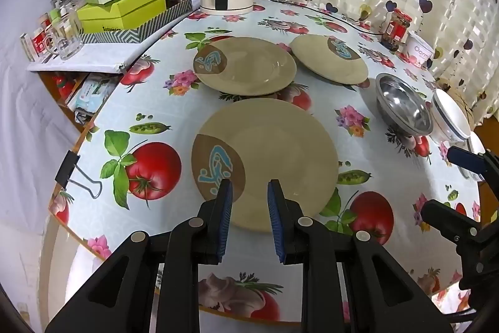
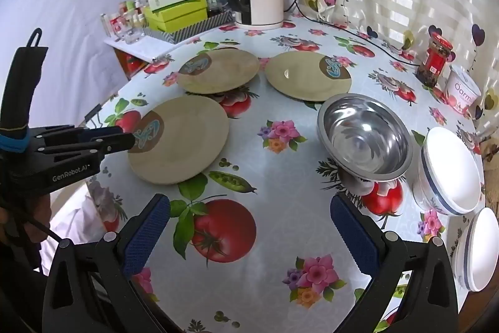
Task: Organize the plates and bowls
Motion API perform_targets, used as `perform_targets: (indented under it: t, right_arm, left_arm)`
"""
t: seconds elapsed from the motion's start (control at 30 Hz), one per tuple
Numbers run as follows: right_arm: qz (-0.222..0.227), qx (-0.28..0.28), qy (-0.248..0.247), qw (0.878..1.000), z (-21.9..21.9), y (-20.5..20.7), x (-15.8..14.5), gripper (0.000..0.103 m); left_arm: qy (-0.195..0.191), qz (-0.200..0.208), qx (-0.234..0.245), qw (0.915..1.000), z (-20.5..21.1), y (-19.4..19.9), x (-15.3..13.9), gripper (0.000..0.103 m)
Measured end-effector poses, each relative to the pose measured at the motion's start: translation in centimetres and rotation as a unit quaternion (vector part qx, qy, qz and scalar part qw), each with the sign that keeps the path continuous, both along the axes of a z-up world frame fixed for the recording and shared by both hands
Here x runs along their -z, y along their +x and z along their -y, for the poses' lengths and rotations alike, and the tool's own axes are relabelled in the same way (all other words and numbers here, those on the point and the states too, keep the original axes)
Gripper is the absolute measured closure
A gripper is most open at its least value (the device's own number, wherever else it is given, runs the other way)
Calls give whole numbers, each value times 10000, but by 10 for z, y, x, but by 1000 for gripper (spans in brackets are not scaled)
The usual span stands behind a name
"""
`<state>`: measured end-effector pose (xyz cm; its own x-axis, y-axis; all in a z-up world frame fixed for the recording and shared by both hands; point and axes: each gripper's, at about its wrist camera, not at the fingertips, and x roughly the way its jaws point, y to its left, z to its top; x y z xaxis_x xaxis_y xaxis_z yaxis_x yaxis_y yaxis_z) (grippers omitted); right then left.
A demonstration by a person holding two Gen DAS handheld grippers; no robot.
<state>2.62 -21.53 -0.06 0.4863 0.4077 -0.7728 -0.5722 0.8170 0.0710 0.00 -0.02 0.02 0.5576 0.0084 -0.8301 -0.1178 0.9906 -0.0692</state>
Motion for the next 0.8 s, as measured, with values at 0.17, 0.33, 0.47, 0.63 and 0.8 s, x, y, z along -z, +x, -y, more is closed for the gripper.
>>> perform_targets:
  t: [0.17,0.33,0.47,0.63,0.8]
  right_arm:
    - [-13,-20,-7,10000,-1,0,0,0]
    - [-27,-15,-23,10000,0,1,-1,0]
    - [-19,21,-42,10000,-3,2,-6,0]
    - [-53,55,-46,10000,1,2,0,0]
    - [-79,67,-46,9999,1,2,0,0]
  left_arm:
    - [-1,-4,9,10000,-2,-1,3,79]
    - [-4,-36,49,10000,-3,-2,7,79]
    - [-5,-69,36,10000,1,0,4,79]
    - [37,-78,54,9999,3,0,4,79]
    - [51,-140,13,9999,2,0,6,79]
